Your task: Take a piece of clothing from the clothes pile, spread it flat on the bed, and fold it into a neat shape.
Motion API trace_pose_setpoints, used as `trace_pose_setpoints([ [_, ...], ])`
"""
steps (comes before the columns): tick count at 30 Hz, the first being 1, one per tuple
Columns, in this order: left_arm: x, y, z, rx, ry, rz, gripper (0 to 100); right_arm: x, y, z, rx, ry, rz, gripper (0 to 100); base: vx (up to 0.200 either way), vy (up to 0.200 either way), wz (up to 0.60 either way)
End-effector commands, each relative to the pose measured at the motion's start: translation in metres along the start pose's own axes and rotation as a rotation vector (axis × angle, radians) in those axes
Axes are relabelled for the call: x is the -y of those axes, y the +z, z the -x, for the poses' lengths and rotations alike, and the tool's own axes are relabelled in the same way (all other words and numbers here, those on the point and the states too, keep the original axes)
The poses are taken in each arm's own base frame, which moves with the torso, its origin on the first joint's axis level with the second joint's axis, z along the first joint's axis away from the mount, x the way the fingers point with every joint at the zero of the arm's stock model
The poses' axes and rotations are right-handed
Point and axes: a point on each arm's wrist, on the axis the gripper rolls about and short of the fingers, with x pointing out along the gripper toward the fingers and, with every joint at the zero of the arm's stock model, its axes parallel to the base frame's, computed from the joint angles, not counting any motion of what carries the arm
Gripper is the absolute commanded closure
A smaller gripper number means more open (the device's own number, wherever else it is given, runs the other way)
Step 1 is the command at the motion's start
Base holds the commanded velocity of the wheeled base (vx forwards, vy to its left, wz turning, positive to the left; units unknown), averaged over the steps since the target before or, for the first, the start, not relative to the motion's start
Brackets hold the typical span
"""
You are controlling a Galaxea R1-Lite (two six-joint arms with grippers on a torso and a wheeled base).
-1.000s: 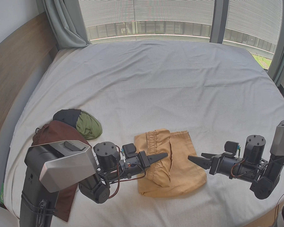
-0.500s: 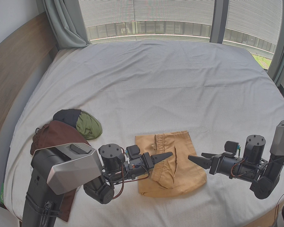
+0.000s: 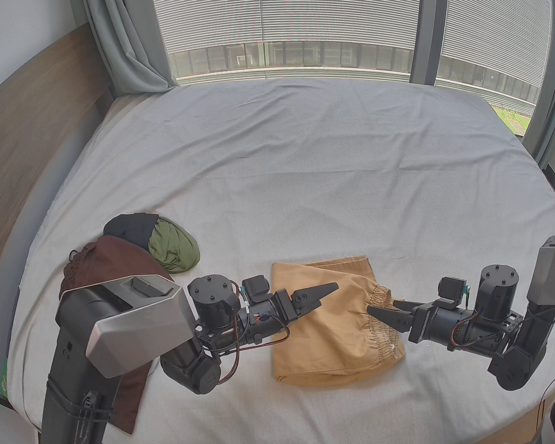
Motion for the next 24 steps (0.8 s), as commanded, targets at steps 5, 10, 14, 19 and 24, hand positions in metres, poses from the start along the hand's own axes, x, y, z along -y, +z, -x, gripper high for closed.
trace_pose_setpoints([
  [5, 0.004, 0.012, 0.021, 0.035, 0.036, -0.036, 0, 0.002, -0.008, -0.003, -0.033, -0.003, -0.009, 0, 0.000, 0.000, 0.00],
  [10, 0.005, 0.017, 0.036, 0.048, 0.068, -0.072, 0, 0.002, -0.017, -0.006, -0.068, -0.007, -0.017, 0, 0.000, 0.000, 0.00],
  [14, 0.010, 0.020, 0.047, 0.058, 0.084, -0.077, 0, 0.002, -0.022, -0.007, -0.091, -0.007, -0.021, 0, 0.000, 0.000, 0.00],
  [19, 0.018, 0.025, 0.059, 0.068, 0.098, -0.091, 0, 0.005, -0.030, -0.007, -0.125, -0.019, -0.033, 0, 0.000, 0.000, 0.00],
  [24, 0.020, 0.029, 0.080, 0.084, 0.139, -0.122, 0, 0.006, -0.039, -0.012, -0.160, -0.020, -0.039, 0, 0.000, 0.000, 0.00],
])
